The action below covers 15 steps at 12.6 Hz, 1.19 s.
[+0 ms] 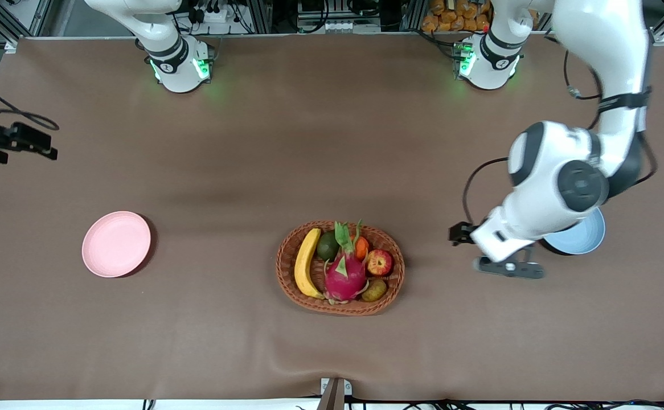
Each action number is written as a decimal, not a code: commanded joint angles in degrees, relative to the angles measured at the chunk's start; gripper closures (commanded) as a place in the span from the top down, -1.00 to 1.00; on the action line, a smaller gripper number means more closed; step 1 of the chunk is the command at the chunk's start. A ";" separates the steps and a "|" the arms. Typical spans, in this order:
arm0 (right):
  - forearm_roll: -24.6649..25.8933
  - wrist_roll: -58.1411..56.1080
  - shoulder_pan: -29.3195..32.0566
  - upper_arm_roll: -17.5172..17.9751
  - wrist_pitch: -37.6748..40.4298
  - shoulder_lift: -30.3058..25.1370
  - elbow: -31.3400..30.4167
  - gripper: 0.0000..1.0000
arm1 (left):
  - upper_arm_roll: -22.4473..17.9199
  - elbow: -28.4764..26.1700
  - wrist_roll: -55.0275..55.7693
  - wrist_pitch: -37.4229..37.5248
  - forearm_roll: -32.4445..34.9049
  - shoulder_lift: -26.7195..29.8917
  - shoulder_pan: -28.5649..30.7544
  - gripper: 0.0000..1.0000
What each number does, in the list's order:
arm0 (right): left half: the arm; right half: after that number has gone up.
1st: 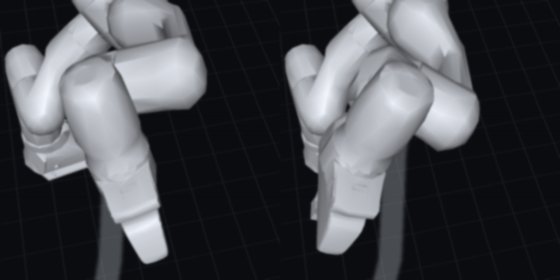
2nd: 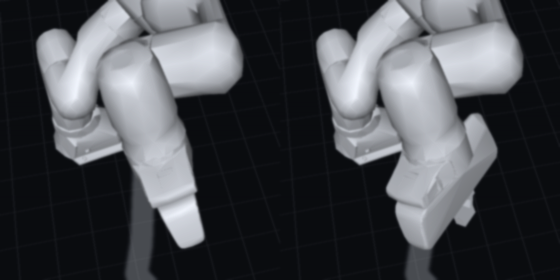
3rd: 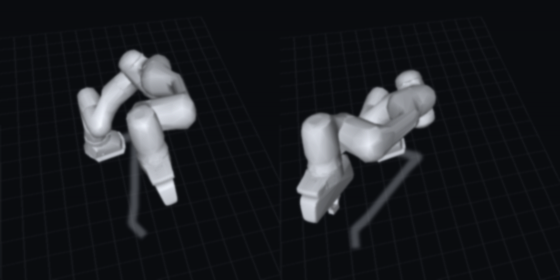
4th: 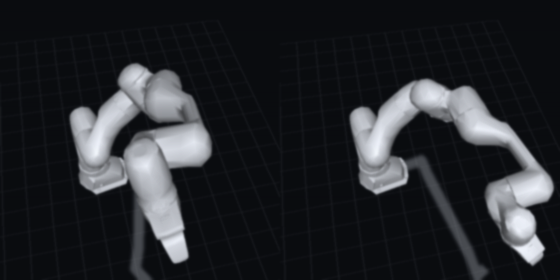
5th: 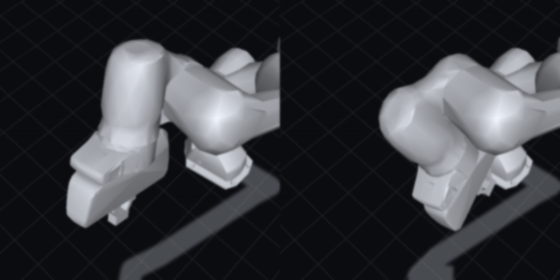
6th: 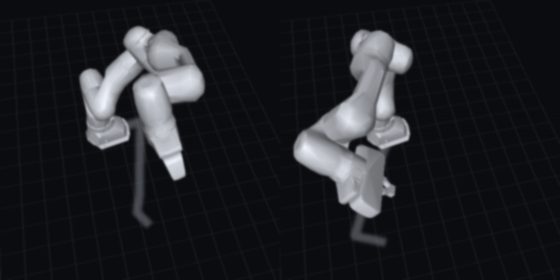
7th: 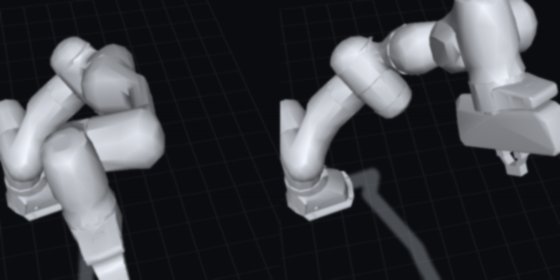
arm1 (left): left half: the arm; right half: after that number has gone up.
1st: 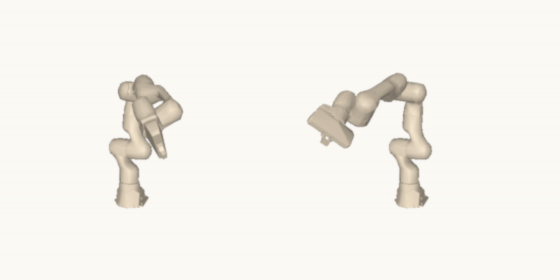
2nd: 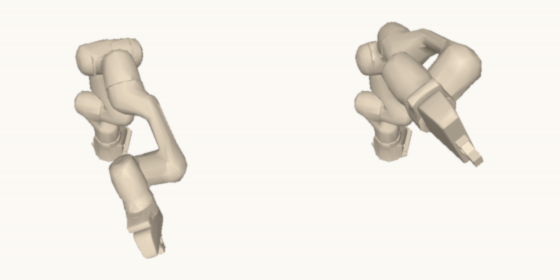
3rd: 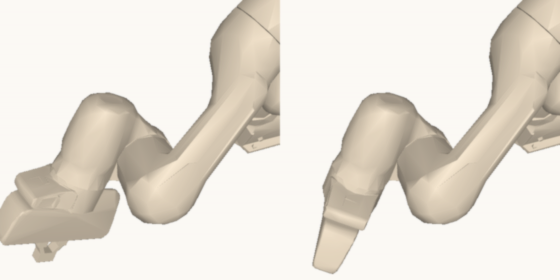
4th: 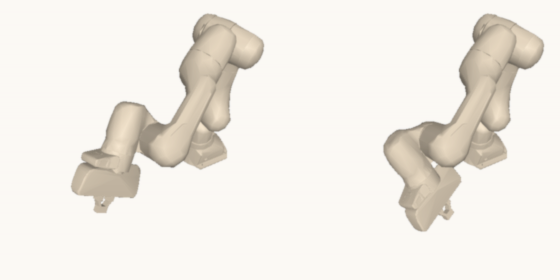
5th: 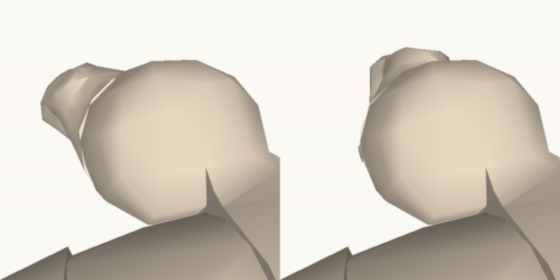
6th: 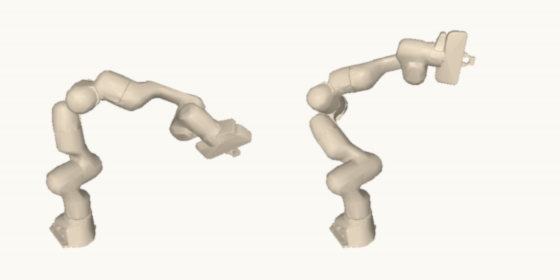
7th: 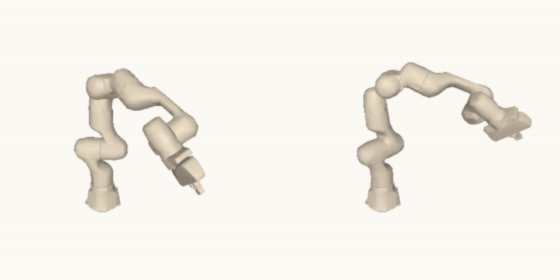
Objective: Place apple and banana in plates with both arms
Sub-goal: 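Reach the left gripper to the red apple while the right gripper moves out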
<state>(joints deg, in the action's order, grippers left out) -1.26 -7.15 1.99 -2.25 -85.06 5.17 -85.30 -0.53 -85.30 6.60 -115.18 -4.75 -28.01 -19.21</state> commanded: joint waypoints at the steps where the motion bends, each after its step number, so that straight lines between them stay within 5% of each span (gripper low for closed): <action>1: -2.69 -0.94 1.01 0.23 0.95 5.73 6.81 1.00 | -0.61 0.84 -0.63 -3.37 1.23 -1.95 -4.42 1.00; 8: -3.13 -1.11 -3.12 0.40 0.78 9.42 6.55 1.00 | 0.26 1.36 -15.57 -13.66 0.62 -8.63 -5.40 1.00; 15: -3.30 -0.50 -7.70 0.40 -11.50 13.99 6.55 1.00 | 4.22 1.80 -18.20 -23.24 0.62 -13.82 -5.40 1.00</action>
<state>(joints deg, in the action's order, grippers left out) -3.81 -7.51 -5.31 -1.56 -93.87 17.18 -80.70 3.60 -85.08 -9.24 -137.68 -3.34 -40.36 -24.76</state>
